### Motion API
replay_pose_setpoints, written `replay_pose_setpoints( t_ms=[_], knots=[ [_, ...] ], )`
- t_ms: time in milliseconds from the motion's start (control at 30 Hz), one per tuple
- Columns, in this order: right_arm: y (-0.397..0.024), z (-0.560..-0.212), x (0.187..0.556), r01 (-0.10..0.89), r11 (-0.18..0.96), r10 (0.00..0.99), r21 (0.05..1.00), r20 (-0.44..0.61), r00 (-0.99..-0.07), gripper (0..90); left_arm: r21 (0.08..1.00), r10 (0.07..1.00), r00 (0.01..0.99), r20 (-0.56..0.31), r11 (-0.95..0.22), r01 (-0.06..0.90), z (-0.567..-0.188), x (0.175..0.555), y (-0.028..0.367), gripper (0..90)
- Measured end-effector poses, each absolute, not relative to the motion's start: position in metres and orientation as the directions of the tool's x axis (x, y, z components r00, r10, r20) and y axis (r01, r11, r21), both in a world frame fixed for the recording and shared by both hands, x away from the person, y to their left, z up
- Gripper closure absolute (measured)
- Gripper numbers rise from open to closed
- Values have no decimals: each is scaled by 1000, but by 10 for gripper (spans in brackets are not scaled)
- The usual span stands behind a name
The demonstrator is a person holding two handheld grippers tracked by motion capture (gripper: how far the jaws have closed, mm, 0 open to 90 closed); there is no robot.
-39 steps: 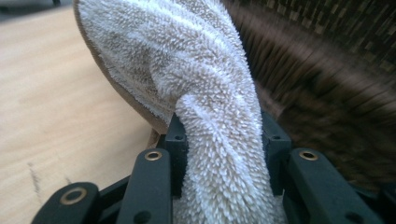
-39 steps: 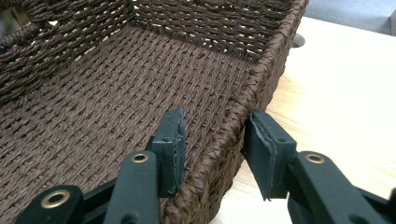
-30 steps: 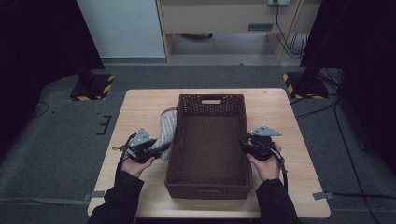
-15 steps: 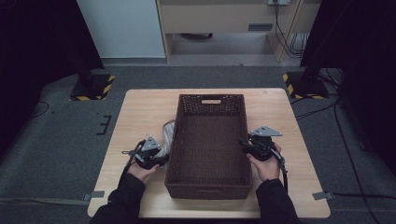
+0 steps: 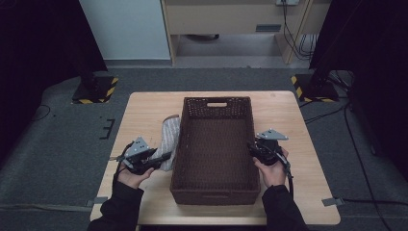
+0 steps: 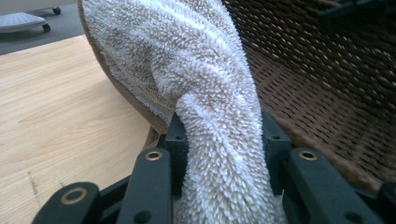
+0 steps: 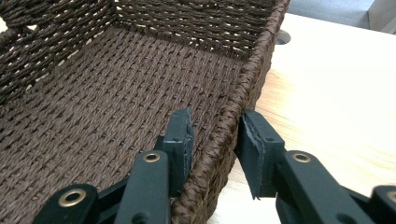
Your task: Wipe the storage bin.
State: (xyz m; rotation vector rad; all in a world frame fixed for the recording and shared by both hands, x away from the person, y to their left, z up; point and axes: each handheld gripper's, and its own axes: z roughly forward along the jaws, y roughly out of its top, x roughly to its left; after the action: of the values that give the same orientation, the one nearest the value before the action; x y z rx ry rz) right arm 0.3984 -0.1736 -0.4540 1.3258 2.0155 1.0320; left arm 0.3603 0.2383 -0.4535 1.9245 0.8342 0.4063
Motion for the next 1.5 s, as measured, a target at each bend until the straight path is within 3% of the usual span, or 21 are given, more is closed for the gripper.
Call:
replay_pose_setpoints(
  t_ms=[533, 733, 967, 1500],
  knots=[
    [-171, -455, 405, 531, 217, 923, 819, 5, -386, 665, 755, 690, 722, -53, -445, 481, -500, 374, 227, 631],
    [-173, -455, 405, 531, 221, 924, 818, -1, -383, 664, 788, 706, 704, -73, -392, 475, -488, 369, 237, 629],
    [-173, -455, 406, 533, 215, 925, 818, 4, -379, 664, 867, 690, 720, -75, -312, 389, -455, 349, 245, 628],
    [-171, -455, 413, 536, 206, 931, 819, 5, -365, 667, 788, 678, 735, -31, -435, 435, -486, 355, 229, 627]
  ],
)
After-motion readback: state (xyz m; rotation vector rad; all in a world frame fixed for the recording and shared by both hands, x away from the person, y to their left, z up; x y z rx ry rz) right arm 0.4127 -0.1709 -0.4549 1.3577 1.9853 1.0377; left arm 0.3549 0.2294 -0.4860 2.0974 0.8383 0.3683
